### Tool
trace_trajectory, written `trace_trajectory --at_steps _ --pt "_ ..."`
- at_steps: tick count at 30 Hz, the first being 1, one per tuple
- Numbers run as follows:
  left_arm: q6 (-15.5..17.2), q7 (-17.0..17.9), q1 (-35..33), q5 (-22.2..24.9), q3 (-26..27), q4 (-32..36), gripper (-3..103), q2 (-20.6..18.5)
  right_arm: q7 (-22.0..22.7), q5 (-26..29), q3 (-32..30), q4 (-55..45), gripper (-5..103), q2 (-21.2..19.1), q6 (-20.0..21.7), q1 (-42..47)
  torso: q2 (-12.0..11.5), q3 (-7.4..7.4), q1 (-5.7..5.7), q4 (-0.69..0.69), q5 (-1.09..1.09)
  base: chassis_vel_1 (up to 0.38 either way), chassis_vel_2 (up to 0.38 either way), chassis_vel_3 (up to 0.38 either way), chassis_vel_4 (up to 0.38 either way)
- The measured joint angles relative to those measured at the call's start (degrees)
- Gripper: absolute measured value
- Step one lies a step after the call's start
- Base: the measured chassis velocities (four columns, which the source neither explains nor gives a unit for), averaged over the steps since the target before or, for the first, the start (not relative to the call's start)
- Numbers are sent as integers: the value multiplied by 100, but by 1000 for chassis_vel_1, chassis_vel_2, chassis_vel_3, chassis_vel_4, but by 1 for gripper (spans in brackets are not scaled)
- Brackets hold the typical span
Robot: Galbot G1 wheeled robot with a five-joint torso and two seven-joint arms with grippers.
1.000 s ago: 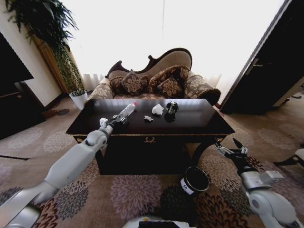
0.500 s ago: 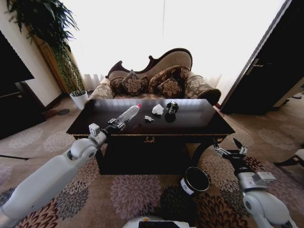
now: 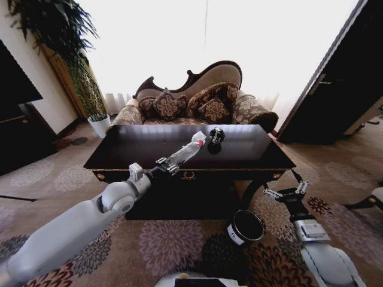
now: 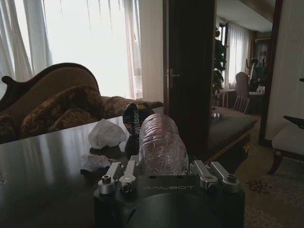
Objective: Move to the front of the table and place the trash on the table into the trash bin.
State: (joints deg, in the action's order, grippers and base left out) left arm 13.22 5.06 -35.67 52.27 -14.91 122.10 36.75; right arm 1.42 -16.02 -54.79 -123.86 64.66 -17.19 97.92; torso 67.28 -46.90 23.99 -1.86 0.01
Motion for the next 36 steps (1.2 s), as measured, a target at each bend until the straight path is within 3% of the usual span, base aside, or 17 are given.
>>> trace_trajectory --at_steps 4,14,22,36 --pt "96 154 498 214 -595 104 41 162 8 -923 -157 -16 100 -154 -491 -24 0 0 0 1 -1 0 0 0 0" --pt "266 591 1330 447 -1471 200 41 843 5 -2097 -341 267 100 -127 -1312 -159 0 0 0 -1 0 0 0 0 0" --pt "329 745 1584 617 -1781 286 41 1139 28 -2413 -355 530 100 -126 -1525 -257 0 0 0 1 1 0 0 0 0" --pt "363 861 1871 609 -2646 -228 41 2203 47 -2647 -308 249 100 334 -1556 -70 0 0 0 -1 0 0 0 0 0"
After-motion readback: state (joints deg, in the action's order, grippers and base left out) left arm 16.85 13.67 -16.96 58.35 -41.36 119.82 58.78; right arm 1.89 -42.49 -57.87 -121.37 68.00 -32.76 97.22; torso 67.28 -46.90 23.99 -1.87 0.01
